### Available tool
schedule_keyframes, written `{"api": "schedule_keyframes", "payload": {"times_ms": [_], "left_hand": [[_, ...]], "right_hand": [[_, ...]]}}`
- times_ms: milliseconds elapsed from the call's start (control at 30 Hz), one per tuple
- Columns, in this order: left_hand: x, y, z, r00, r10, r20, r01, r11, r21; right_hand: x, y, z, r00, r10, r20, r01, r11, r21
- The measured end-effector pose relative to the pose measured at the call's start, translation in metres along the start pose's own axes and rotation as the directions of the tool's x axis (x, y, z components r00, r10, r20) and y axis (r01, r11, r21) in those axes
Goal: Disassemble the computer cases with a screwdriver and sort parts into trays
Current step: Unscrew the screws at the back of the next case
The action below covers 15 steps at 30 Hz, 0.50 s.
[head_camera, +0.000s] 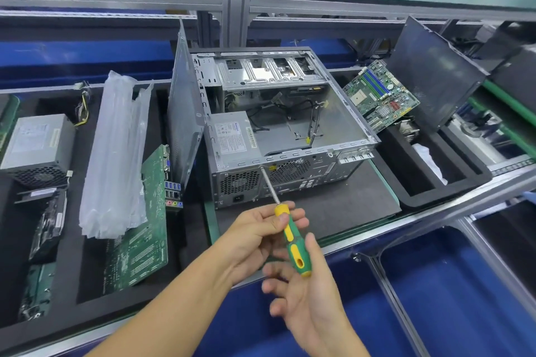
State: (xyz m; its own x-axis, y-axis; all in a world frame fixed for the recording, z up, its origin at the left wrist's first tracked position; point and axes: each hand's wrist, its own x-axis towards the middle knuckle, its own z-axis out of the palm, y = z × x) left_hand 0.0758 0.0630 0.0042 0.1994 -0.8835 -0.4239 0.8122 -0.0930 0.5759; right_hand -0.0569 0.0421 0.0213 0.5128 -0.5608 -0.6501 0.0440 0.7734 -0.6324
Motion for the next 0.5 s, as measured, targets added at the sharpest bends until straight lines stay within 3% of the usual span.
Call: {"api": "schedule_keyframes", "payload": {"times_ms": [67,133,167,233,267,300,333,367,400,433,467,500], "left_hand": [[-0.001,0.0,0.0,0.997,0.015,0.073,-0.013,1.0,-0.026],[-0.003,-0.001,0.0,0.99,0.015,0.143,-0.007,0.998,-0.057],[-0.004,-0.001,0.002,0.991,0.003,0.137,0.004,0.999,-0.046],[-0.006,-0.003,0.009,0.998,-0.024,0.057,0.024,1.0,0.003],[-0.006,-0.005,0.012,0.999,-0.03,0.015,0.029,1.0,0.01],[-0.006,-0.006,0.013,0.999,-0.027,-0.018,0.027,1.0,0.001],[-0.006,-0.006,0.013,0.999,-0.018,-0.038,0.017,1.0,-0.024],[-0.007,-0.005,0.012,0.999,-0.007,-0.043,0.004,0.999,-0.053],[-0.008,-0.004,0.009,0.999,0.003,-0.036,-0.006,0.997,-0.081],[-0.009,-0.003,0.007,1.0,0.013,-0.017,-0.014,0.995,-0.102],[-0.011,-0.003,0.006,1.0,0.025,0.009,-0.024,0.993,-0.119],[-0.012,-0.003,0.006,0.998,0.041,0.037,-0.036,0.991,-0.131]], "right_hand": [[-0.001,-0.002,-0.003,0.999,-0.032,0.022,0.031,0.998,0.056],[-0.001,-0.004,-0.001,0.97,-0.243,-0.008,0.24,0.963,-0.125],[0.0,-0.003,0.0,0.924,-0.381,-0.027,0.352,0.876,-0.329],[0.004,0.004,0.0,0.754,-0.656,0.045,0.481,0.504,-0.718],[0.005,0.007,0.001,0.662,-0.742,0.105,0.502,0.335,-0.797],[0.005,0.009,0.0,0.606,-0.784,0.138,0.512,0.251,-0.822],[0.005,0.01,-0.001,0.613,-0.779,0.133,0.514,0.266,-0.816],[0.003,0.008,-0.002,0.682,-0.728,0.066,0.507,0.406,-0.76],[0.0,0.004,0.0,0.792,-0.61,-0.02,0.476,0.637,-0.606],[-0.004,0.0,0.002,0.907,-0.418,-0.059,0.37,0.855,-0.363],[-0.007,-0.003,0.005,0.975,-0.22,-0.036,0.213,0.966,-0.149],[-0.009,-0.006,0.007,0.998,-0.063,0.009,0.063,0.998,-0.025]]}}
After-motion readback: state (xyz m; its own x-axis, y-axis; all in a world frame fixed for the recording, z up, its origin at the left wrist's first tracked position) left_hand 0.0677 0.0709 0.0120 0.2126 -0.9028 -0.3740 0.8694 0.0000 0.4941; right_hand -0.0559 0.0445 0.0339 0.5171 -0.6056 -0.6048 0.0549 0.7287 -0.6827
